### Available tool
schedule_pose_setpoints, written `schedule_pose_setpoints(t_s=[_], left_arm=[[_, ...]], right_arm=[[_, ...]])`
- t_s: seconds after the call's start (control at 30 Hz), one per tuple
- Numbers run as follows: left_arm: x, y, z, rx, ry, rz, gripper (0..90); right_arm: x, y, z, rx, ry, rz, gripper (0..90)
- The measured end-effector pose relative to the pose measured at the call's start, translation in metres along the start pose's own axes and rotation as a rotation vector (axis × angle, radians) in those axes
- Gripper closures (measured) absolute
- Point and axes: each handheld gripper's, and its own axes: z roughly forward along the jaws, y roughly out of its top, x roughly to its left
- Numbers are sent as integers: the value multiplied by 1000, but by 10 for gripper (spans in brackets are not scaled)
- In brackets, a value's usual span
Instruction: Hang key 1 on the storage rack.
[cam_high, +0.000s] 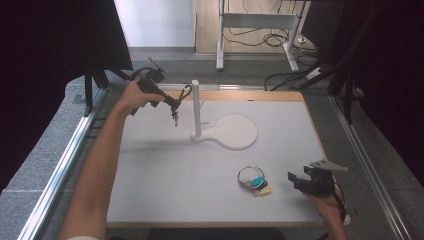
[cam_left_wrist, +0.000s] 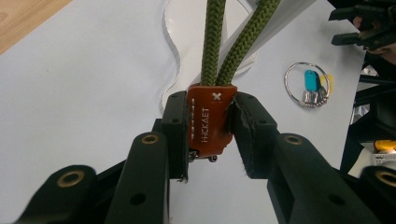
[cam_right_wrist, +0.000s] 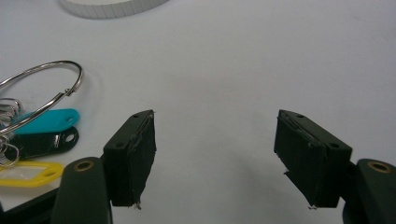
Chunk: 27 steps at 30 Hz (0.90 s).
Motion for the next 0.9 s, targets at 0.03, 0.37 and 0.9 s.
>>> schedule_pose_setpoints(t_s=[0.03,0.37,0.9], left_arm=[[-1,-1,1,-5,4,2,675],[-13,-13,-4,-69,93,29,584],[-60,-51,-4,-174,200,68,510]], right_arm=[[0,0,0,1,0,1,296],[3,1,0,2,4,-6,295],[3,3,-1,-17,22,-13,293]])
